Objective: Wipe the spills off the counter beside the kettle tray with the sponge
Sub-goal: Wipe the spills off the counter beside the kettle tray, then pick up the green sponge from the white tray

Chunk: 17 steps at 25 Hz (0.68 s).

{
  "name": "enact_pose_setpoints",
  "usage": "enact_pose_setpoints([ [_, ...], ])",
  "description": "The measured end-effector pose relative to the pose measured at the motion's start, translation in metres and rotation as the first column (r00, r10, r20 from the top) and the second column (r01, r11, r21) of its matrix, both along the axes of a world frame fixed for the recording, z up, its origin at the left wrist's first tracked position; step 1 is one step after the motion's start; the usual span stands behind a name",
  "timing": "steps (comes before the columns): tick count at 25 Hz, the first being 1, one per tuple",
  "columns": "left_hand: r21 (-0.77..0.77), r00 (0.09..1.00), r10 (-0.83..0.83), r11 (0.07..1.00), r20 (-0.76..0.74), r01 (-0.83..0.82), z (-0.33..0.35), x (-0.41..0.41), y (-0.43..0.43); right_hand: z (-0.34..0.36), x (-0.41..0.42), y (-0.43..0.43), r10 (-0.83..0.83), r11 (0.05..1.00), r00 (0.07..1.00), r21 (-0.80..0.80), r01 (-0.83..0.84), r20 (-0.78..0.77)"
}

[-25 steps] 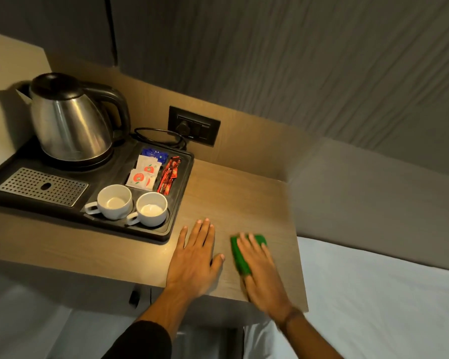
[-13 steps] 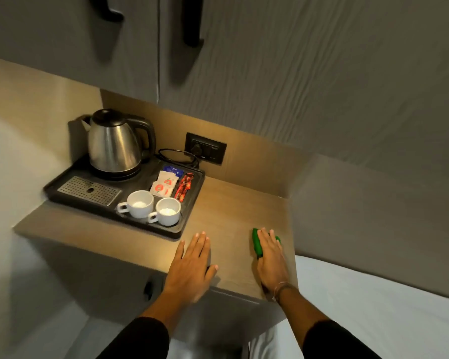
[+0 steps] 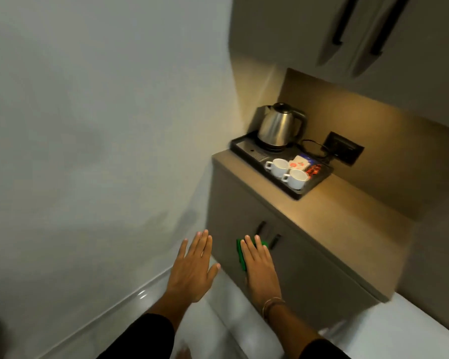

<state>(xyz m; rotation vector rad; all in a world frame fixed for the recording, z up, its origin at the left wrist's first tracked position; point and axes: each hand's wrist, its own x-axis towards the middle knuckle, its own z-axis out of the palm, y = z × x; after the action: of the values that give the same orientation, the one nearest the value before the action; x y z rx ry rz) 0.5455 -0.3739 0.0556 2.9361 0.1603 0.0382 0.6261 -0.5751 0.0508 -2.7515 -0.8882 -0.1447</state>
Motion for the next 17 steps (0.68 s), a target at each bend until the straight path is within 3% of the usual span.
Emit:
enact_pose_setpoints([
  [6,0.025,0.914,0.406,0.914,-0.01,-0.406,-0.015,-0.196,0.112,-0.011,-0.124,0.151,0.343,0.939,0.939,0.042,-0.341,-0.043],
  [11,0.019,0.759,0.649,0.76,-0.043,-0.649,-0.02,-0.362,0.188,-0.018,-0.251,0.283,0.624,0.781,0.78,0.03,-0.623,-0.049],
  [17,0.069,0.592,0.796,0.603,-0.129,-0.795,-0.026,-0.506,0.288,-0.028,-0.394,0.421,0.728,0.68,0.672,0.023,-0.733,-0.135],
])
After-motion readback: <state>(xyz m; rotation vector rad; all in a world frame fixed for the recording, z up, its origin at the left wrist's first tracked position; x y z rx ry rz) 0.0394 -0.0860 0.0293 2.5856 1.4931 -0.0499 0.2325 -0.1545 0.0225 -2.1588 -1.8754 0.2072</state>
